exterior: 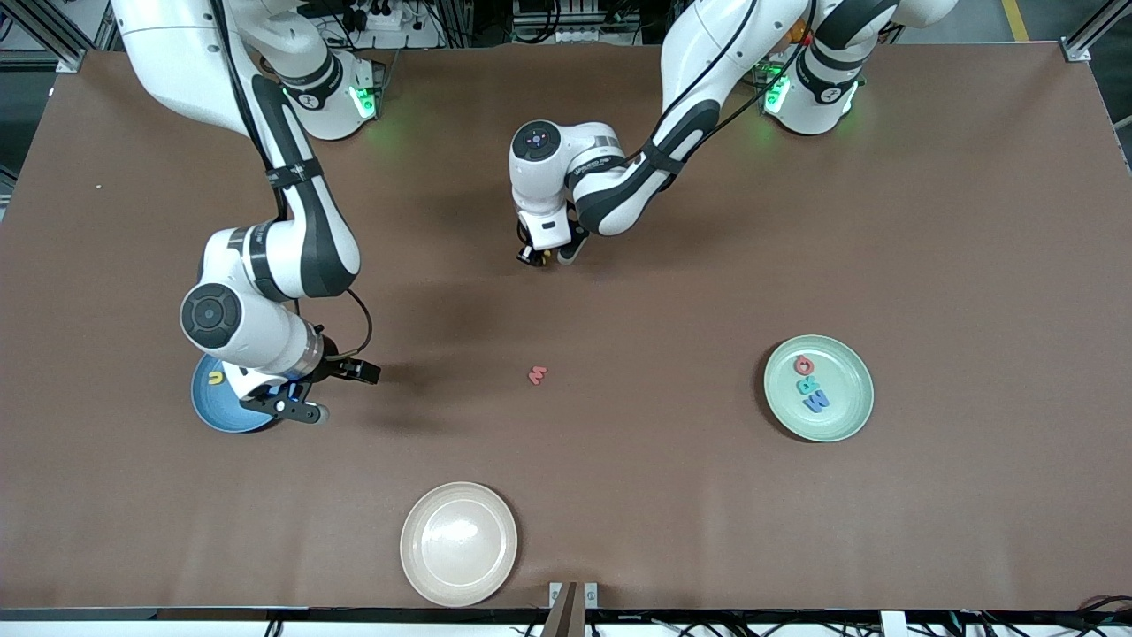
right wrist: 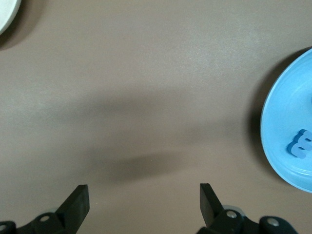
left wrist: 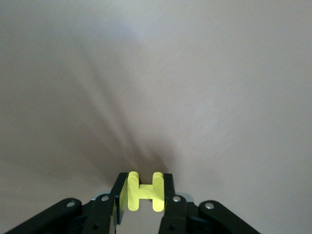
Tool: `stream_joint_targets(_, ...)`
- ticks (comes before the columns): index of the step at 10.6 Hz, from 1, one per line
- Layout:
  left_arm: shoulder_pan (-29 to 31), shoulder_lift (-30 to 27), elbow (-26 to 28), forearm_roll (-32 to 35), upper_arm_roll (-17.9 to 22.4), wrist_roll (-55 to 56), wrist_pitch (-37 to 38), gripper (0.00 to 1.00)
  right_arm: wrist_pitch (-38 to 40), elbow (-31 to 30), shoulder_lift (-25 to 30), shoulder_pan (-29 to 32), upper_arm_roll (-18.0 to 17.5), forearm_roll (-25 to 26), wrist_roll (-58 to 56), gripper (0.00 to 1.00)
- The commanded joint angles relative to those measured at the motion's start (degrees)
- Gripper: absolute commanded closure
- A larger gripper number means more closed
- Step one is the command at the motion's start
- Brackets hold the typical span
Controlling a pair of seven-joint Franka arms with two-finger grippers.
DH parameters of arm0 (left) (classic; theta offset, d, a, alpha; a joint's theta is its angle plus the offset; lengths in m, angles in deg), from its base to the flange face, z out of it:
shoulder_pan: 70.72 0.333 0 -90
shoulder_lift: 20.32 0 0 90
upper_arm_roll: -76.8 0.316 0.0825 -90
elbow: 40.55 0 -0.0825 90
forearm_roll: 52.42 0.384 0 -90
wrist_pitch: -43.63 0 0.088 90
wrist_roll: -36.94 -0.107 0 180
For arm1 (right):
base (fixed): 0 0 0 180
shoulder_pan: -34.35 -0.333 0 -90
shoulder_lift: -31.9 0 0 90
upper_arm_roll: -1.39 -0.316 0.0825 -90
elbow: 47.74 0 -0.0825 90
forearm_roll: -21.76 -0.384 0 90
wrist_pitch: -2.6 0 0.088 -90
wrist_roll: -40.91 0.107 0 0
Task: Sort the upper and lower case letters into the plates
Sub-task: 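Lower the left gripper over the yellow H and grasp it, then carry the H to the green plate while the right gripper grasps the m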
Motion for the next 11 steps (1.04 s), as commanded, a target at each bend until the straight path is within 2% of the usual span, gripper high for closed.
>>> stream_joint_targets(1, 4.11, -3.99, 0.62, 3.19, 0.25, -7.25, 0.12, 1.0, 0.78, 2.03, -1.12, -2.48, 0.34, -0.48, 6.14, 0.0)
stream_joint_targets(6, 14.48, -8.66, 0.71, 3.2, 0.16, -27.2, 1.78, 1.0, 0.78, 7.91, -6.29, -9.86, 0.34, -0.57, 22.48, 0.0)
stream_joint_targets(8, 19.48, -9.81, 0.89, 3.2, -0.19, -35.3, 4.94, 1.0, 0.34, 11.34, -9.55, -12.77, 0.25, -0.75, 29.6, 0.0)
stream_joint_targets(11, 26.51, -11.47, 1.33, 3.11, -0.45, -45.5, 8.72, 1.0, -0.89, 16.87, -14.02, -12.25, -5.01, -0.57, 37.17, 0.0)
